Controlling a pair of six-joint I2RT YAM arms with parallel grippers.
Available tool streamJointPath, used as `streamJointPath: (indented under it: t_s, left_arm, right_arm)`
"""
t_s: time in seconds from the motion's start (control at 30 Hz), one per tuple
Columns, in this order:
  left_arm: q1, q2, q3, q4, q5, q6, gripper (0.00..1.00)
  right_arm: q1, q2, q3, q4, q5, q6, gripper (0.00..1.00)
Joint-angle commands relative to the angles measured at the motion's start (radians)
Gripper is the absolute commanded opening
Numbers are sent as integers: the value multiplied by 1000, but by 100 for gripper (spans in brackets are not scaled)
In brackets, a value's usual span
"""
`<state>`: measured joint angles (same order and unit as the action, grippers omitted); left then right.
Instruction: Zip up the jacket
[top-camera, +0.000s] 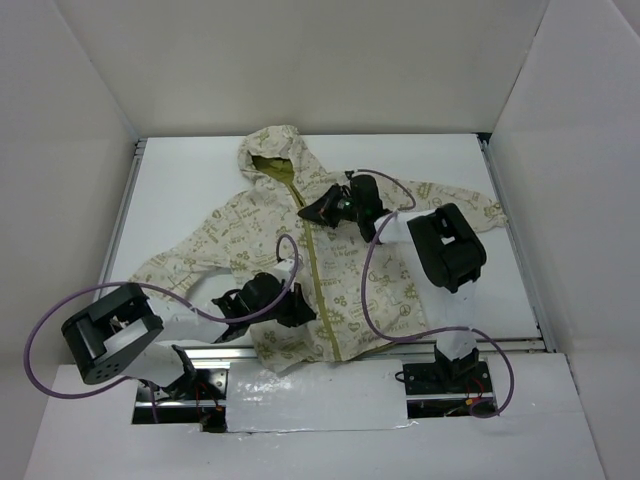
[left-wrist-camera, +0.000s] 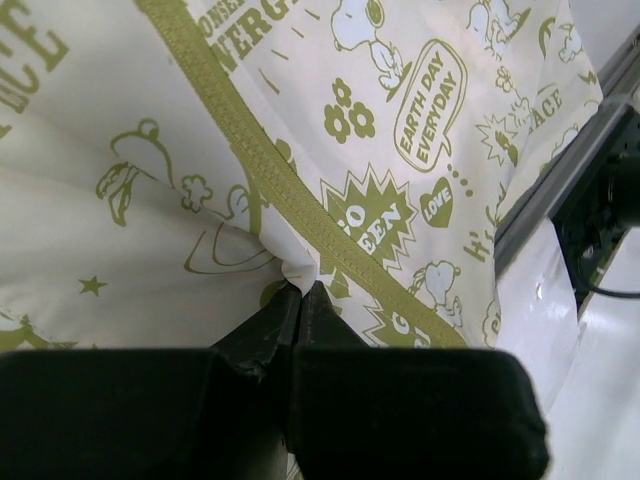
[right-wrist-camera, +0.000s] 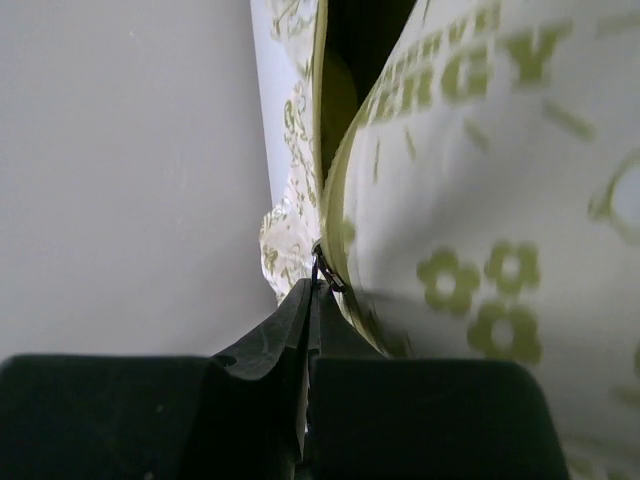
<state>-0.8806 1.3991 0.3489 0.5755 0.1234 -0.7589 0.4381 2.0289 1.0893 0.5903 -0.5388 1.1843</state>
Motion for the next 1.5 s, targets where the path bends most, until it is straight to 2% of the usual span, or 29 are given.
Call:
streamJointPath:
  t_s: [0.0, 0.23, 0.53, 0.83, 1.03, 1.2, 1.33, 1.47]
  left_arm:
    - [-56, -31, 5, -22, 84, 30, 0]
    - [-120, -83, 25, -77, 82, 53, 0]
    - [-124, -207, 45, -187, 52, 78, 0]
    - [-118, -203, 71, -247, -8, 109, 0]
    - [-83, -151, 88, -266, -76, 109, 0]
    - [5, -106, 61, -267, -119, 55, 0]
    - [29, -69, 62, -301, -228, 26, 0]
    - [32, -35, 110, -321, -223, 29, 0]
  right_arm:
    - [-19, 53, 130, -67, 25, -22, 0]
    - [-76, 146, 325, -156, 19, -28, 0]
    - [-173, 293, 746, -424, 10, -136, 0]
    - [-208, 465, 1156, -583, 17, -216, 0]
    - [-222, 481, 1209, -532, 4, -242, 0]
    - [-248, 488, 1281, -520, -7, -264, 0]
    - [-263, 490, 1354, -537, -12, -282, 0]
    - [-263, 462, 1328, -547, -18, -336, 0]
